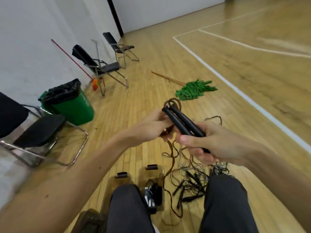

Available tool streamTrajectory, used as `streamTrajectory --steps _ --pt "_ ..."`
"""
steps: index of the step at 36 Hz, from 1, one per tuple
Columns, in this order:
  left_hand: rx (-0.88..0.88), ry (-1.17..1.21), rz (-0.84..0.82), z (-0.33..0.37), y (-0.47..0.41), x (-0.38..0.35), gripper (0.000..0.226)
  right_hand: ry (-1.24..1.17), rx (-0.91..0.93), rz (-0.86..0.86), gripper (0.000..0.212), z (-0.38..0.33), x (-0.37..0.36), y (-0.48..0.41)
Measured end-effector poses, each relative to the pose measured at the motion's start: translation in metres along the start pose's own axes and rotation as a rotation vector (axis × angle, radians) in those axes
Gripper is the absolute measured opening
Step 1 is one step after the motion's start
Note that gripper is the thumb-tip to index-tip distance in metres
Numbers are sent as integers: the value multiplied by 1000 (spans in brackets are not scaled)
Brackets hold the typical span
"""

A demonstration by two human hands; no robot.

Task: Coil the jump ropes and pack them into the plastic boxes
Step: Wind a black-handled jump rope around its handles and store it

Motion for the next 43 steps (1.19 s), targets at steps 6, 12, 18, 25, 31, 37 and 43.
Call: streamTrajectory --steps 6,12,18,25,31,37,43 --pt "57 338 62 -26 -4 -34 35 50 25 189 22 2 3 -1" --pt "77 258 43 -58 17 -43 45 85 31 331 15 4 8 -14" --pt "-8 246 175 -70 36 -33 35 275 -6 528 18 11 7 -33" --pt "-182 -413 79 -52 51 -1 37 706 -96 659 22 18 10 -47" --pt "-300 -654 -12 -28 51 30 60 903 -219 609 16 26 6 -49" --pt "-358 -750 -137 -9 38 49 66 1047 -328 482 21 29 -7 -46" --pt "-419 -675 -173 0 25 50 53 1078 -283 217 28 20 -23 -34"
Point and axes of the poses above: each hand's wrist, its own y-axis away from the middle knuckle, its own x-axis out of the back of the hand, z = x × y, the point moved 2 cm from there along -y, towards the middle knuckle, and after that the axes turned 6 degrees about -x, right-handed, at the moved point
